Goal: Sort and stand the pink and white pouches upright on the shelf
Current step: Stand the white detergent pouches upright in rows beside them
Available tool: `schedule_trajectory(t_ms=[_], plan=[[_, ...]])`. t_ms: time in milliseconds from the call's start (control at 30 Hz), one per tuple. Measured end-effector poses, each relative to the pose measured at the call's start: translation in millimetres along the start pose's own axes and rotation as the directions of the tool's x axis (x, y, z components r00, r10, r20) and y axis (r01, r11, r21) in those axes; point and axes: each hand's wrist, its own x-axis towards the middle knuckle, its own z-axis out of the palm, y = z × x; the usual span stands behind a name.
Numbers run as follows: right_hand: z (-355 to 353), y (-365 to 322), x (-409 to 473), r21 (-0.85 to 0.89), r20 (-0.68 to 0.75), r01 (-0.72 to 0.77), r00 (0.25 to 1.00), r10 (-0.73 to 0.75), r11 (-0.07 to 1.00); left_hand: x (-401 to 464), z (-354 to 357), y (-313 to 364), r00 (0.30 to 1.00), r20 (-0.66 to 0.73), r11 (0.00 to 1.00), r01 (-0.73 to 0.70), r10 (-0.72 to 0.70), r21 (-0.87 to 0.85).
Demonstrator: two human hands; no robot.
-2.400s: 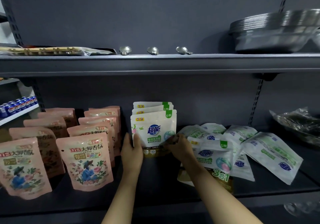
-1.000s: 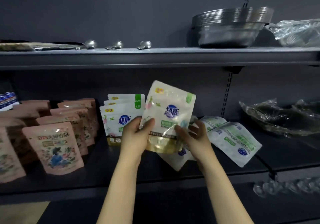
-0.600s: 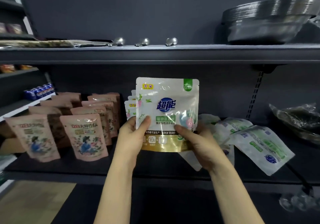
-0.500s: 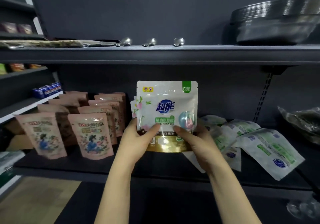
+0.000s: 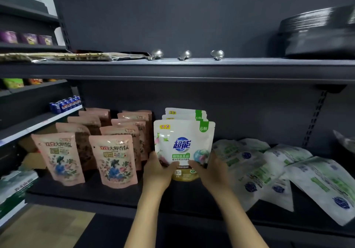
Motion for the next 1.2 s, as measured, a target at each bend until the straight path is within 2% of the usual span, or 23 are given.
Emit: schedule_trajectory(t_ms=[100, 300, 533, 867, 1000, 1200], plan=[[12, 9, 3, -0.016, -0.007, -0.012, 1.000, 0.012, 1.000, 4, 7, -14, 0.999, 0.010, 0.999, 0.034, -0.034, -0.018], [27, 16, 9, -0.032, -0.039, 0.013, 0.999, -0.014, 0.999, 10, 12, -26, 1.000, 0.025, 0.996, 0.001, 0.001, -0.091], [32, 19, 15, -0.078, -0.084, 0.000, 0.996, -0.007, 0.997, 22, 13, -31, 0.999, 0.043, 0.996, -0.017, 0.021, -0.087], [28, 16, 15, -0.122, -0.057, -0.050, 0.997, 0.044, 0.991, 25, 14, -33, 0.994, 0.102, 0.997, -0.032, 0.039, -0.074], [23, 15, 14, -0.102, 0.012, -0.078, 0.997, 0.080, 0.992, 29, 11, -31, 0.998, 0.046, 0.996, -0.048, 0.052, -0.071], [-5, 8, 15, -0.148, 0.012, -0.087, 0.996, 0.090, 0.985, 34, -4, -2, 0.987, -0.070, 0.989, -0.146, 0.144, -0.023]])
